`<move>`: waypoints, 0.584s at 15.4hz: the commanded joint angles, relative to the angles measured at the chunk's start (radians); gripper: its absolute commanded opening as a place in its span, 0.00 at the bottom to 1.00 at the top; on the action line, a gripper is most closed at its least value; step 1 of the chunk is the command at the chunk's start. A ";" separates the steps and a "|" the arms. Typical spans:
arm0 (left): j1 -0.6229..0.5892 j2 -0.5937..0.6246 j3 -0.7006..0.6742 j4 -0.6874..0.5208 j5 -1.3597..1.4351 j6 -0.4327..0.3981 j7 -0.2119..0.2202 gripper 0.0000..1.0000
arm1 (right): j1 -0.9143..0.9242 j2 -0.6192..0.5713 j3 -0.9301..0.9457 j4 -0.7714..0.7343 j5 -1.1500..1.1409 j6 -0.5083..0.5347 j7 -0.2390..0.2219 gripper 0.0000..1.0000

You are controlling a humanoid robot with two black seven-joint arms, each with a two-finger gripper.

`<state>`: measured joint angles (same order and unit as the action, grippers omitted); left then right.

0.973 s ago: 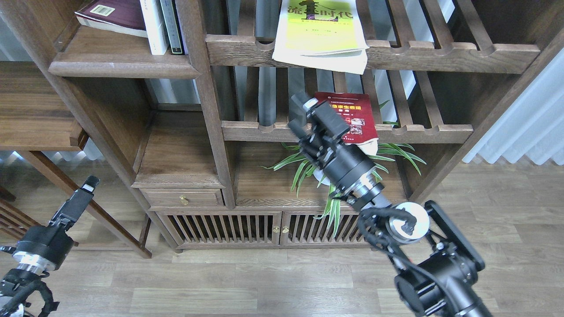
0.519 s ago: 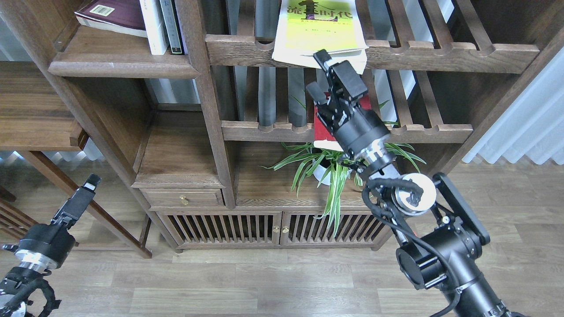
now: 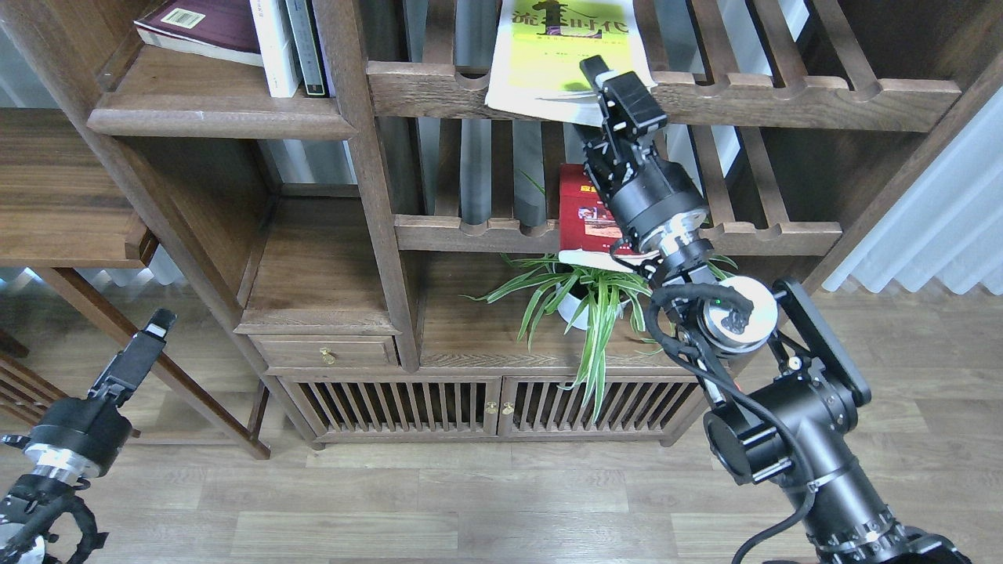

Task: Organize books on shelf
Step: 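Reach the right gripper up and grasp the yellow-green book on the top shelf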

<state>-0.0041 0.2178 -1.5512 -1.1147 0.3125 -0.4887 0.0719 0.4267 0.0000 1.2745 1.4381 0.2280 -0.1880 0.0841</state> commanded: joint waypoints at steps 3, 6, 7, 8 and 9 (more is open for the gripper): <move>0.000 0.002 -0.003 0.001 -0.012 0.000 0.000 1.00 | 0.003 0.000 -0.046 -0.013 -0.019 0.065 -0.010 0.04; 0.001 -0.001 0.002 0.001 -0.012 0.000 0.000 1.00 | -0.029 0.000 -0.047 0.033 -0.009 0.103 -0.012 0.04; 0.001 -0.005 0.005 0.003 -0.026 0.000 -0.003 1.00 | -0.037 0.000 -0.050 0.060 -0.004 0.120 -0.012 0.04; 0.001 -0.008 0.031 0.004 -0.076 0.000 0.002 1.00 | -0.048 0.000 -0.050 0.089 0.013 0.143 -0.012 0.04; -0.002 -0.014 0.043 0.006 -0.087 0.000 0.005 1.00 | -0.052 0.000 -0.050 0.108 0.034 0.165 -0.012 0.04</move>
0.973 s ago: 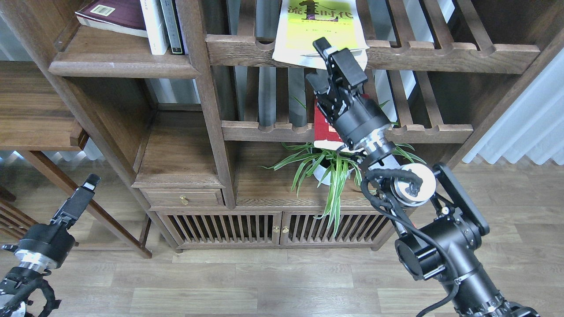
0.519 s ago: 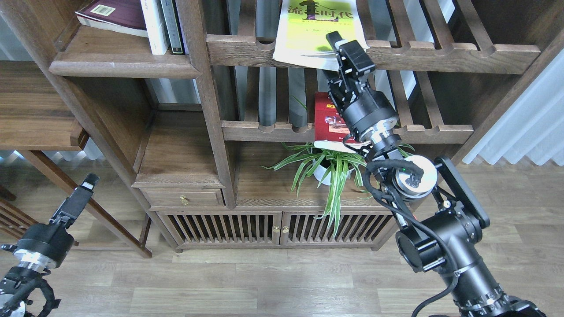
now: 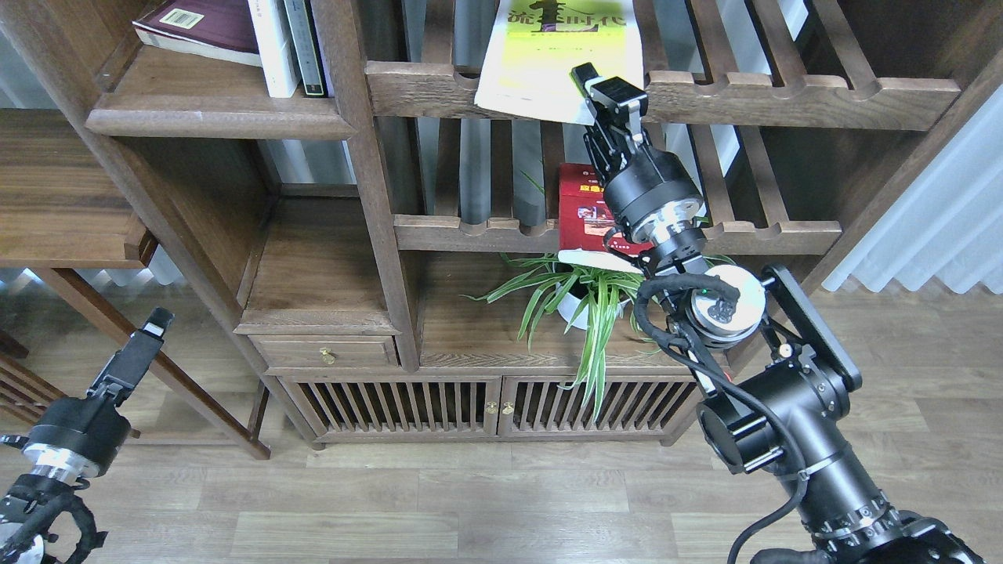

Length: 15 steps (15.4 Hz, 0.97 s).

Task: Organize books on shelf
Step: 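Reach the right gripper up and grasp the yellow-green book on the top shelf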

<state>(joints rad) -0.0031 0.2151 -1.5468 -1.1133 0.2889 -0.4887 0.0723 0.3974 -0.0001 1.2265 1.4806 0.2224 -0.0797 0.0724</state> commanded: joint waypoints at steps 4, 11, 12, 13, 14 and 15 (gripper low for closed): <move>-0.012 -0.023 0.077 0.035 -0.065 0.000 0.006 1.00 | -0.043 0.000 0.007 0.174 0.100 0.167 0.000 0.05; -0.015 -0.023 0.079 0.046 -0.063 0.000 0.009 1.00 | -0.304 0.000 0.146 0.214 0.170 0.406 -0.003 0.05; -0.017 -0.023 0.080 0.053 -0.063 0.000 0.009 1.00 | -0.333 0.000 0.174 0.214 0.239 0.444 -0.003 0.05; -0.017 -0.023 0.080 0.055 -0.063 0.000 0.009 1.00 | -0.344 0.000 0.179 0.214 0.264 0.463 -0.003 0.05; -0.018 -0.023 0.085 0.055 -0.063 0.000 0.009 1.00 | -0.365 -0.016 0.183 0.214 0.300 0.503 -0.003 0.05; -0.023 -0.023 0.094 0.055 -0.063 0.000 0.009 1.00 | -0.396 -0.064 0.183 0.216 0.333 0.547 -0.002 0.05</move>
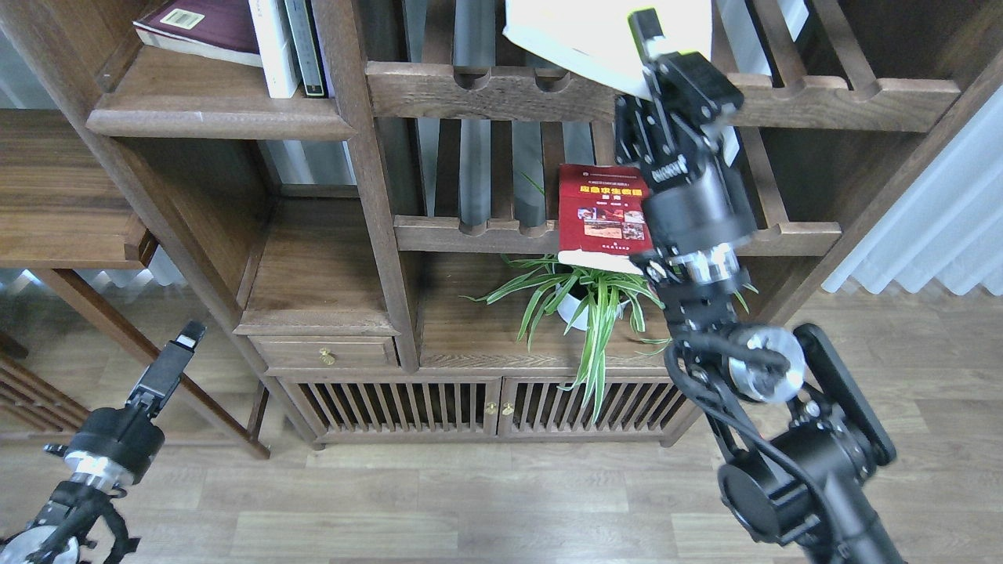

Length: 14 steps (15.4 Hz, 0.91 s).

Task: Organize books on shelf
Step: 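Reach the right gripper up and grasp the yellow-green book on the top shelf, then pull the yellow-green book out and lower it toward the left gripper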

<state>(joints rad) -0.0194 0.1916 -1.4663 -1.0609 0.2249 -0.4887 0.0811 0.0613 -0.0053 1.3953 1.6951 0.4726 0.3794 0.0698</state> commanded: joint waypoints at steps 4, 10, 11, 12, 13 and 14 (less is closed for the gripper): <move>-0.007 0.000 0.021 0.004 0.001 0.000 0.000 1.00 | -0.175 -0.131 0.018 0.000 0.145 0.109 -0.001 0.05; -0.005 0.000 0.024 0.002 0.002 0.000 0.000 1.00 | -0.345 -0.200 0.077 -0.002 0.245 0.109 -0.021 0.05; -0.005 0.000 0.030 0.002 0.002 0.000 0.000 1.00 | -0.385 -0.211 0.077 -0.003 0.251 0.109 -0.040 0.05; -0.005 0.000 0.037 0.002 0.002 0.000 0.000 1.00 | -0.417 -0.214 0.076 -0.005 0.253 0.109 -0.054 0.05; -0.005 0.000 0.044 0.002 0.002 0.000 0.002 1.00 | -0.464 -0.226 0.076 -0.011 0.261 0.109 -0.065 0.05; -0.005 0.000 0.046 0.002 0.002 0.000 0.002 1.00 | -0.474 -0.235 0.077 -0.018 0.268 0.109 -0.067 0.05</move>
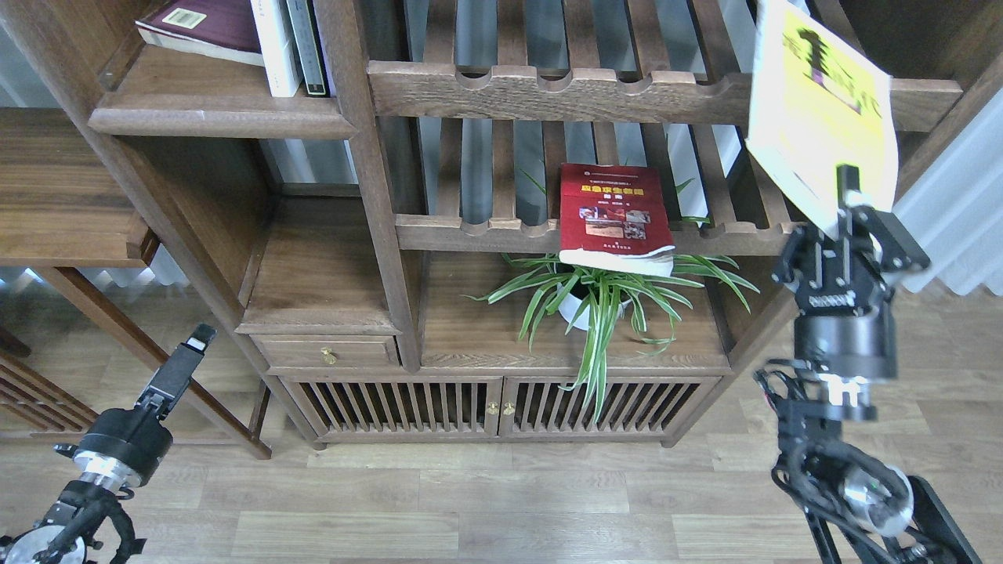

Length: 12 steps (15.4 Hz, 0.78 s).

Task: Organize books on shelf
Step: 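Pull the yellow-green book out and lower it toward the left gripper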

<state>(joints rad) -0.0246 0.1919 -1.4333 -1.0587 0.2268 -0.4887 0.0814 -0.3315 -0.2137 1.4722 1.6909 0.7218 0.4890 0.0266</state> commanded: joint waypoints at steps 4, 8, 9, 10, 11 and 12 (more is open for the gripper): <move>0.000 0.000 0.016 0.000 0.000 0.000 0.001 1.00 | -0.153 -0.098 0.004 -0.080 0.031 0.000 -0.027 0.05; -0.001 -0.002 0.033 0.002 0.000 0.000 0.001 1.00 | -0.208 -0.122 -0.006 -0.157 0.051 0.000 -0.039 0.05; -0.001 -0.002 0.034 0.003 0.000 0.000 0.001 1.00 | -0.213 -0.122 -0.010 -0.166 0.051 0.000 -0.045 0.05; 0.000 -0.006 0.045 0.020 0.000 0.000 0.001 1.00 | -0.224 -0.124 -0.038 -0.206 0.051 0.000 -0.075 0.06; 0.000 -0.014 0.063 0.032 0.000 0.000 0.001 1.00 | -0.224 -0.124 -0.055 -0.227 0.051 0.000 -0.094 0.06; 0.000 -0.019 0.086 0.037 0.000 0.000 0.000 1.00 | -0.228 -0.124 -0.064 -0.241 0.050 0.000 -0.115 0.06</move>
<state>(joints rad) -0.0258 0.1844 -1.3856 -1.0390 0.2270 -0.4887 0.0828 -0.5508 -0.3368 1.4369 1.4913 0.7732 0.4884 -0.0455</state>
